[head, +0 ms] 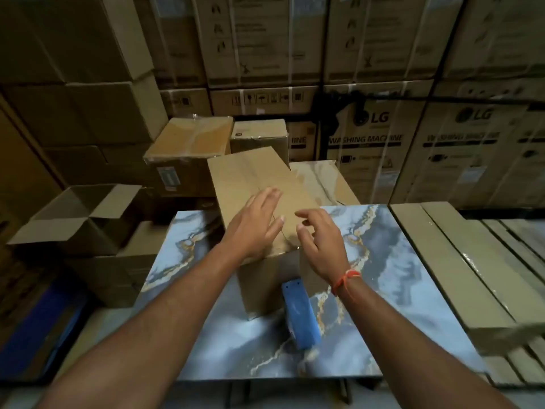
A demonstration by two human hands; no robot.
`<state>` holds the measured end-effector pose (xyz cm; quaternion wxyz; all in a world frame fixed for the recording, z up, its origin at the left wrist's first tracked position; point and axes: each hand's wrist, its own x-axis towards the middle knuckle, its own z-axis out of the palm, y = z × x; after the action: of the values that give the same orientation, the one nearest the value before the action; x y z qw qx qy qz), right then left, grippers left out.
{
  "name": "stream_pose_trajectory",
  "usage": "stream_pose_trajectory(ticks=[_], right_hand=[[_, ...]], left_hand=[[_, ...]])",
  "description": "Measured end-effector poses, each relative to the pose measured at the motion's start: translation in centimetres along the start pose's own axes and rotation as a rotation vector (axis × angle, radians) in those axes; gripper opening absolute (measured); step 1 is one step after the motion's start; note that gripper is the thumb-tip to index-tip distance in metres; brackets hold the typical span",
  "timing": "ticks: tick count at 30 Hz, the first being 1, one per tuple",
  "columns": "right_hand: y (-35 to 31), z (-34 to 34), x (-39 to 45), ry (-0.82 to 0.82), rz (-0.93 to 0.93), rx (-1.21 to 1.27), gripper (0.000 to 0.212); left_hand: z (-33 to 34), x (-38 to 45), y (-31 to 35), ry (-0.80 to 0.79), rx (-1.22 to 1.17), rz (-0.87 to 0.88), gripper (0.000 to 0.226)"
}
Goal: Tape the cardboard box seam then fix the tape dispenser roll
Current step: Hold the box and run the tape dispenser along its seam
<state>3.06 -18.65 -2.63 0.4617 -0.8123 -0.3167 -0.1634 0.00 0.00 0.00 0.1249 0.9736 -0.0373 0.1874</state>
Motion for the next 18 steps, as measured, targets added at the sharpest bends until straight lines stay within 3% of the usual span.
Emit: stream_pose_trajectory(ticks=[9, 18], right_hand=[[1.3, 1.5, -4.1, -0.011, 0.128, -0.092, 0.02], [3.1, 3.0, -9.6, -0.075, 0.391, -0.104, 0.02]], left_hand=[[2.5, -1.5, -1.5, -0.21, -0.104, -0.025, 0.053], [4.3, -1.1, -2.0, -0.397, 0.039, 0.101, 0.059]])
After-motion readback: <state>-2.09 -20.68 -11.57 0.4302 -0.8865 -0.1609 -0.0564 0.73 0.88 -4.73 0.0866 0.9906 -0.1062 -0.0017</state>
